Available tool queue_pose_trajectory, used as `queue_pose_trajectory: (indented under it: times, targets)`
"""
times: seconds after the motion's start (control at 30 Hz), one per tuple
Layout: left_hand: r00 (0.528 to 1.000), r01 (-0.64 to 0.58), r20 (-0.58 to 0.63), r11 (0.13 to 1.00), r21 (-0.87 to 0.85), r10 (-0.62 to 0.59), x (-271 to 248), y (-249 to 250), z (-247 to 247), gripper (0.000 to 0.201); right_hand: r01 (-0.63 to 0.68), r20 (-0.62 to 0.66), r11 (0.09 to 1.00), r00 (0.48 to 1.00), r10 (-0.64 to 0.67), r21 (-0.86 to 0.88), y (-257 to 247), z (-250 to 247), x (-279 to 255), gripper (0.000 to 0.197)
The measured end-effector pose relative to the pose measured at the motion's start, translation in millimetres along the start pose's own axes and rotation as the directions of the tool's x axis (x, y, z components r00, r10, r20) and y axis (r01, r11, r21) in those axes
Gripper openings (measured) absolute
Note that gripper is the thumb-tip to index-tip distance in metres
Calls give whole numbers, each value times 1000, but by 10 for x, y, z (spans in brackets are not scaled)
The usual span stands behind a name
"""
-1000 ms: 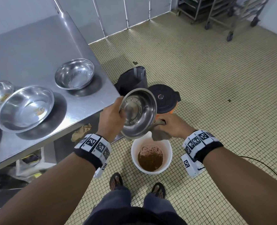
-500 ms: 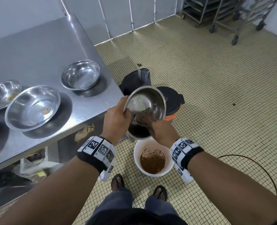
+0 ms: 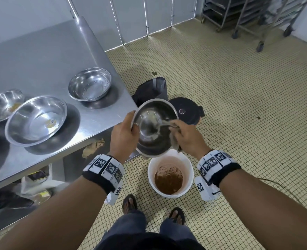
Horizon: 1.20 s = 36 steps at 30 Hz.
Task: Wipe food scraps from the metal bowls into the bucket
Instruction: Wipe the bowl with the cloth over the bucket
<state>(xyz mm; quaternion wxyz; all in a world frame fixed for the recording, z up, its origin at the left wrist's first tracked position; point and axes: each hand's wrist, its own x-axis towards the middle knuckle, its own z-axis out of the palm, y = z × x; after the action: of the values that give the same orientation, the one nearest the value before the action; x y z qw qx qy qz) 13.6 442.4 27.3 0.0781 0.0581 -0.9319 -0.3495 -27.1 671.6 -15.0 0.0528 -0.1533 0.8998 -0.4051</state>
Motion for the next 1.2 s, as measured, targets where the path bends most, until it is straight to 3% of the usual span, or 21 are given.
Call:
queue_pose_trajectory:
  times: [0.1, 0.33, 0.4, 0.53, 0.63, 0.83, 0.93, 1.0, 1.13, 1.2]
  targets:
    - [999, -18, 34, 999, -27, 19, -37, 82, 67, 29, 46, -80, 999, 996, -44, 25, -117, 59, 94, 24]
    - [1000, -16, 26, 1000, -27, 17, 14, 152, 85, 36, 57, 91, 994, 995, -48, -98, -81, 441, -67, 31]
    - [1000, -8, 22, 1000, -22, 8, 24, 129, 78, 38, 98, 199, 988, 977, -73, -120, -122, 432, -135, 28]
    - [999, 41, 36, 999, -6, -40, 3, 105, 41, 38, -1, 371, 1000, 928, -10, 28, -218, 342, -103, 22]
    - [994, 107, 19, 994, -8, -107, 48, 81, -21, 39, -4, 431, 998, 902, -20, 55, -230, 205, -30, 18]
    - [995, 98, 23, 994, -56, -97, 81, 95, -61, 29, -145, 308, 955, 949, 60, 259, -207, -127, 164, 21]
    - [995, 90, 43, 993, -71, -87, 51, 122, -27, 29, -126, 264, 948, 963, 47, 291, -217, -159, 232, 21]
    - [996, 82, 42, 994, -70, -80, 31, 141, -5, 30, -102, 225, 974, 973, 55, 202, -215, -134, 253, 20]
    - [998, 58, 39, 996, -61, -56, 4, 205, -14, 34, 8, 91, 988, 996, 7, -157, -139, -74, 285, 16]
    - [997, 65, 37, 996, -68, -63, 10, 214, -30, 35, 68, 58, 979, 997, -57, -194, -130, -106, 299, 19]
